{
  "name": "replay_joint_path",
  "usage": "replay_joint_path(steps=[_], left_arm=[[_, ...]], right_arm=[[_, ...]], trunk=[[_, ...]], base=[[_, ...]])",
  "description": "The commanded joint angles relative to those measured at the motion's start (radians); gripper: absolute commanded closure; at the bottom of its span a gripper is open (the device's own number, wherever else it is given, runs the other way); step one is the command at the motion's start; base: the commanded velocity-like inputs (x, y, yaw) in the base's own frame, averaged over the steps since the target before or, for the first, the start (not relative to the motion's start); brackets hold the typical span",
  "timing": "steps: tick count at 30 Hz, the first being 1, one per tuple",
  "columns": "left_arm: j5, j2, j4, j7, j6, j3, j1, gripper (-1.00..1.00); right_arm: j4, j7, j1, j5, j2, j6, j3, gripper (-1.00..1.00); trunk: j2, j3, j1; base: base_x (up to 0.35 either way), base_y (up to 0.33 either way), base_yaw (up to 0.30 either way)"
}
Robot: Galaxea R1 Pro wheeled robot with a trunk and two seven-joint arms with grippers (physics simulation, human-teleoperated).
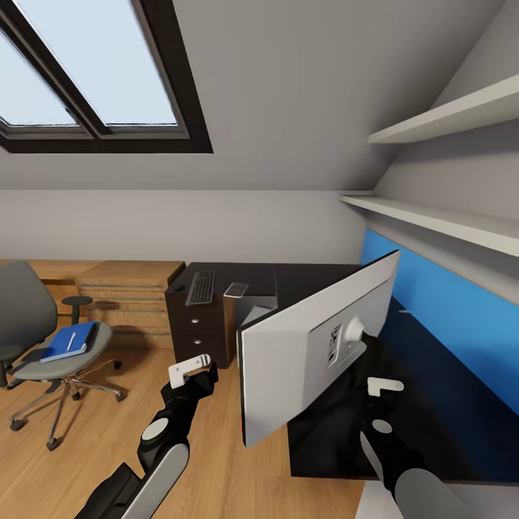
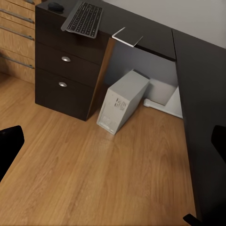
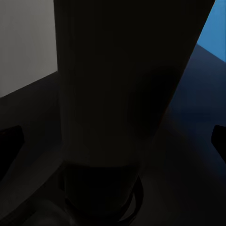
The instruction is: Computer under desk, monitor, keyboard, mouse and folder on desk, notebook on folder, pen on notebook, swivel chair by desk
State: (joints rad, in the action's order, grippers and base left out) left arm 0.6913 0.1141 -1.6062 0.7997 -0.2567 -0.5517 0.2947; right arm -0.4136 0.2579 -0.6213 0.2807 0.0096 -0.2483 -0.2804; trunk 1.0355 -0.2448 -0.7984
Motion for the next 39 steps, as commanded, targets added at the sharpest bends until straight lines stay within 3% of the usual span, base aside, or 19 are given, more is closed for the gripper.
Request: replay_joint_path(steps=[1,23,24,39], left_arm=[[0.004,0.001,-0.001,0.007,-0.004,-0.002,0.001,-1.0],[0.004,0.001,-0.001,0.007,-0.004,-0.002,0.001,-1.0],[0.004,0.001,-0.001,0.007,-0.004,-0.002,0.001,-1.0],[0.004,0.001,-0.001,0.007,-0.004,-0.002,0.001,-1.0]], right_arm=[[0.001,0.001,-0.001,0.009,0.001,-0.003,-0.006,-1.0],[-0.003,0.003,0.0,0.01,0.001,-0.005,-0.006,-1.0],[-0.003,0.003,0.0,0.01,0.0,-0.006,-0.006,1.0],[-0.005,0.003,0.0,0.011,0.0,-0.008,-0.006,1.0]], trunk=[[0.001,-0.001,0.0],[0.001,-0.001,0.0],[0.001,-0.001,0.0],[0.001,-0.001,0.0]], base=[[0.016,0.001,0.0],[0.035,0.0,0.0],[0.002,0.0,0.0],[0.0,0.0,0.0]])
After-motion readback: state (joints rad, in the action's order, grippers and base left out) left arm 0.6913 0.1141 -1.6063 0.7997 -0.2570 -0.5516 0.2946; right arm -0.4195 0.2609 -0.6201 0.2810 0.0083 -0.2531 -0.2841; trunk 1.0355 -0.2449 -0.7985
